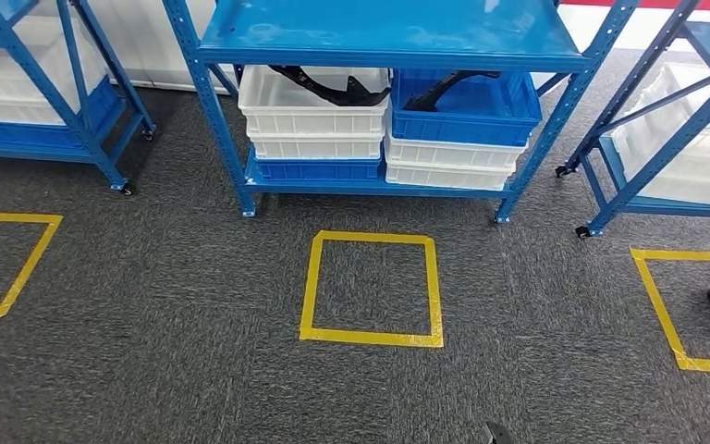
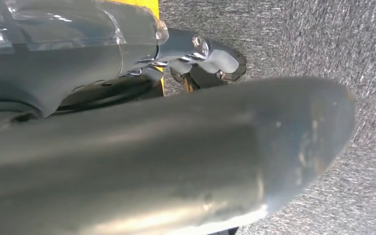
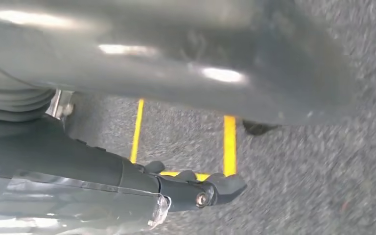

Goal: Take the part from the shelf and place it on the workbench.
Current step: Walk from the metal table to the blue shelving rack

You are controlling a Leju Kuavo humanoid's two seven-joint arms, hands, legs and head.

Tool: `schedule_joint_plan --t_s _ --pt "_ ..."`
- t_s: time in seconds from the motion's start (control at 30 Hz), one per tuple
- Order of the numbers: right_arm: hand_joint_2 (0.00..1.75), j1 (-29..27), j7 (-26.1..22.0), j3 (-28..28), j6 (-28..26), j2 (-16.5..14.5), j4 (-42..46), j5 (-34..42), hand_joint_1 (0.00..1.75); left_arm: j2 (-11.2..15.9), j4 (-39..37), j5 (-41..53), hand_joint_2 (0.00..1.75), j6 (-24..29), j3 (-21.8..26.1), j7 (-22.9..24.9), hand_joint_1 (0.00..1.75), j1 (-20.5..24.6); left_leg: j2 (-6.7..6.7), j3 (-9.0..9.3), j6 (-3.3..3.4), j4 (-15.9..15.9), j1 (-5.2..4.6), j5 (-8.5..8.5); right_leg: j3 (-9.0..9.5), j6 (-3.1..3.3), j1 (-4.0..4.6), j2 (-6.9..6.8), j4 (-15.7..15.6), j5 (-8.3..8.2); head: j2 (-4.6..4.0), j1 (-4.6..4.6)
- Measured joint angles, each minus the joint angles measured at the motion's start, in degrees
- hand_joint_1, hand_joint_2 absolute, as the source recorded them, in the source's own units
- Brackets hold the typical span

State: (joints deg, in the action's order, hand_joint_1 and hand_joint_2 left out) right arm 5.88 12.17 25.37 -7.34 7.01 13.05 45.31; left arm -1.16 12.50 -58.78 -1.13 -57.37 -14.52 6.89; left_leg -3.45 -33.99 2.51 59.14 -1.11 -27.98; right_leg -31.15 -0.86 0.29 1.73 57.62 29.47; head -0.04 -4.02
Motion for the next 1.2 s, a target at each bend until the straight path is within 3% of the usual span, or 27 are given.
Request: schedule_joint_plan --t_s 0.13,0.37,0.47,0.5,0.6,0.87,0.97,1.03,1.1,1.13,1.17,1.2 --pt "0.00 -0.2 0.0 0.1 -0.2 0.0 0.0 0.3 0.00 0.0 0.0 -0.4 0.00 -0.2 0.0 0.2 0.00 0.0 1.01 0.34 -0.34 -0.2 0.17 -0.11 0.02 0.30 0.13 0.85 0.0 -0.10 0.00 0.63" --pt "0.00 -0.4 -0.1 1.0 -0.3 0.3 0.0 1.0 0.00 0.0 0.0 -0.8 0.00 -1.2 0.0 -0.1 0.00 0.1 1.24 0.37 -0.56 -0.3 0.29 -0.22 0.03 0.46 0.21 1.12 0.0 -0.01 0.00 0.77" --pt "1.31 -0.5 -0.8 1.4 -0.8 0.5 0.0 1.1 0.00 0.0 0.0 -1.0 0.00 -1.1 0.0 -0.2 0.00 0.1 1.24 0.34 -0.58 -0.3 0.28 -0.24 0.04 0.47 0.20 1.14 0.0 0.00 0.00 0.76" --pt "1.31 -0.5 -1.3 1.5 -1.2 0.5 0.0 1.2 0.00 0.0 0.0 -1.0 0.00 -1.1 0.0 -0.2 0.00 0.1 1.24 0.33 -0.58 -0.3 0.27 -0.24 0.04 0.47 0.20 1.14 -0.1 0.00 0.00 0.75" --pt "0.00 -0.5 -2.3 1.7 -2.7 0.5 0.0 2.0 0.00 0.0 0.0 -1.3 0.00 -1.1 0.0 -0.3 0.00 0.1 1.24 0.30 -0.53 -0.3 0.19 -0.28 0.08 0.43 0.13 1.15 -0.2 -0.02 0.00 0.74" --pt "0.00 -0.5 -2.6 1.9 -4.3 0.6 0.0 3.4 0.00 0.0 0.0 -1.6 0.00 -1.1 0.0 -0.5 0.00 0.1 1.19 0.31 0.07 -0.1 -0.33 -0.52 0.18 -0.22 -0.39 1.16 -0.3 0.06 0.00 0.72" --pt "0.00 -0.5 -2.6 2.0 -4.3 0.6 0.0 3.4 0.00 0.0 0.0 -1.6 0.00 -1.1 0.0 -0.5 0.00 0.1 1.26 0.71 0.58 -0.7 0.04 -0.30 0.25 -0.71 -0.32 0.88 0.0 0.57 0.00 0.70" --pt "0.00 -0.4 -2.6 2.1 -4.4 0.8 0.0 3.4 0.00 -0.1 0.0 -1.6 0.00 -1.1 0.0 -0.5 0.00 0.1 1.56 1.16 0.84 -1.2 0.42 -0.11 -1.40 -1.13 -0.26 -0.17 3.9 3.06 0.00 0.21" --pt "0.00 -0.3 -2.6 2.2 -4.4 0.8 0.0 3.4 0.00 -0.1 0.0 -1.6 0.00 -1.1 0.0 -0.6 0.00 0.0 2.06 1.28 0.88 -1.2 0.44 -0.21 -5.16 -1.49 -0.38 -1.10 11.6 6.72 0.00 -0.39" --pt "0.00 -0.3 -2.6 2.2 -4.4 0.7 0.0 3.4 0.00 -0.1 0.0 -1.6 0.00 -1.1 0.0 -0.6 0.00 0.0 2.26 1.32 0.84 -1.2 0.43 -0.29 -6.73 -1.58 -0.45 -1.29 14.6 7.67 0.00 -0.52" --pt "0.00 -0.3 -2.6 2.3 -4.4 0.7 0.0 3.4 0.00 -0.1 0.0 -1.6 0.00 -1.1 0.0 -0.6 0.00 0.0 2.39 1.39 0.75 -1.2 0.43 -0.38 -7.47 -1.60 -0.49 -1.38 15.9 7.51 0.00 -0.57" --pt "0.00 -0.4 -2.6 2.3 -4.4 0.7 0.0 3.4 0.00 -0.1 0.0 -1.6 0.00 -1.1 0.0 -0.6 0.00 0.0 2.43 1.51 0.63 -1.2 0.42 -0.48 -7.14 -1.53 -0.53 -1.41 14.9 6.17 0.00 -0.61"
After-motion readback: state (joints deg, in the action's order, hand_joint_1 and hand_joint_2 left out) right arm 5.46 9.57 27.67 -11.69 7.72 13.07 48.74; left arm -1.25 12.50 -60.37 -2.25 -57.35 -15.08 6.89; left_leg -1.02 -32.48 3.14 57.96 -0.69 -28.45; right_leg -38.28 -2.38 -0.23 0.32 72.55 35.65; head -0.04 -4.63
